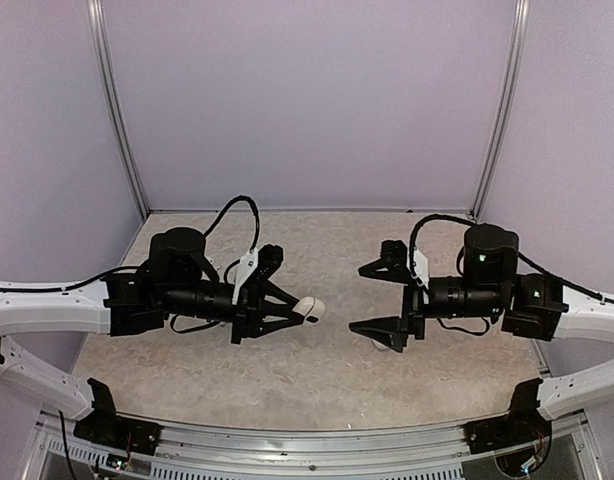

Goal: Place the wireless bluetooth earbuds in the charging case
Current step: Pass from the left arm to the right

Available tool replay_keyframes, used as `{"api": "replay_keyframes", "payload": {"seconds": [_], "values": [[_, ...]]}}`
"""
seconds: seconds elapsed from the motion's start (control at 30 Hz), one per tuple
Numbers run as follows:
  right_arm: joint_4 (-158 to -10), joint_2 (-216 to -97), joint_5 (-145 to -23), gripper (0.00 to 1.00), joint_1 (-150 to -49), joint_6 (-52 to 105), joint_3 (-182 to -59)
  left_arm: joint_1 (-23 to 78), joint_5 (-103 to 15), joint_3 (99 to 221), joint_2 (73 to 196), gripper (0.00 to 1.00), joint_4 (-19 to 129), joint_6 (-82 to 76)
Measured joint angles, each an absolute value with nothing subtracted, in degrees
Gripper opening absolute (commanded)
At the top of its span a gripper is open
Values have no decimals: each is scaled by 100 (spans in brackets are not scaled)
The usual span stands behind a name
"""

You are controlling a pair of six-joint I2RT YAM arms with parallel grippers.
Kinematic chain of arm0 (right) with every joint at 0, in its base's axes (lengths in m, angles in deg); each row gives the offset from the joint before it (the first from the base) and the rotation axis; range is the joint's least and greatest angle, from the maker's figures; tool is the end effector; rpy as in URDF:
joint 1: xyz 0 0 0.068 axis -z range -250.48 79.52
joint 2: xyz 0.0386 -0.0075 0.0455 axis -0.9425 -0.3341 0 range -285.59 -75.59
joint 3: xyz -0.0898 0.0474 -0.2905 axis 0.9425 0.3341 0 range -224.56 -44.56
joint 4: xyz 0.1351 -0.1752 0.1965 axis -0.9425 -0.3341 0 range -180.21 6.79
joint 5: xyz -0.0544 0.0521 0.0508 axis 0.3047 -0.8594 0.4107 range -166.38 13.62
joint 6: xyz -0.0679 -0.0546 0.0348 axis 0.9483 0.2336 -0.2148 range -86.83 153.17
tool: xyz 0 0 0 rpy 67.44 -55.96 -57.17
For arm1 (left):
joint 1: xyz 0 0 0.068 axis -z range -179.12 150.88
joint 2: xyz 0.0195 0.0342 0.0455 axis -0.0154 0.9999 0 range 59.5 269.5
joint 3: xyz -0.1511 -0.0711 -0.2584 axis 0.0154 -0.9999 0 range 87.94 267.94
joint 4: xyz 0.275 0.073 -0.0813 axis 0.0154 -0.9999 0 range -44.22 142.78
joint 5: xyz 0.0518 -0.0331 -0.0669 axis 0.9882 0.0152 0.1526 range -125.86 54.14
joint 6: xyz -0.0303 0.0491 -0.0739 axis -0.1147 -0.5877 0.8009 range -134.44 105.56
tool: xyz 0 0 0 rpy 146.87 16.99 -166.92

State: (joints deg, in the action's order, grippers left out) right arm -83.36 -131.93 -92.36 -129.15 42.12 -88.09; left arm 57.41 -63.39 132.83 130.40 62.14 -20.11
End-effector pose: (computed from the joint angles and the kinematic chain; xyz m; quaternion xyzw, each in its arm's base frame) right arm 0.1324 0.2623 0.3244 -0.5030 0.5956 0.3581 0.5139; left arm 0.1571 -0.3084 0.2847 0.5240 0.5937 -0.4214 0.4420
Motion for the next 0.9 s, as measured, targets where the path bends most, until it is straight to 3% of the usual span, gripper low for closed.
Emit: {"api": "replay_keyframes", "payload": {"seconds": [0.23,0.7,0.9], "values": [[-9116,-13962,-9418,100,-12915,4062,-9265,6056,-6162,13600,13127,15,6002,-2313],[-9343,-13765,-10388,99,-12915,4350,-9283,6364,-5952,13818,13346,15,5799,-2580],[-9800,-14176,-10533,88,-12922,4529,-9832,6568,-5893,13980,13437,16,5696,-2691]]}}
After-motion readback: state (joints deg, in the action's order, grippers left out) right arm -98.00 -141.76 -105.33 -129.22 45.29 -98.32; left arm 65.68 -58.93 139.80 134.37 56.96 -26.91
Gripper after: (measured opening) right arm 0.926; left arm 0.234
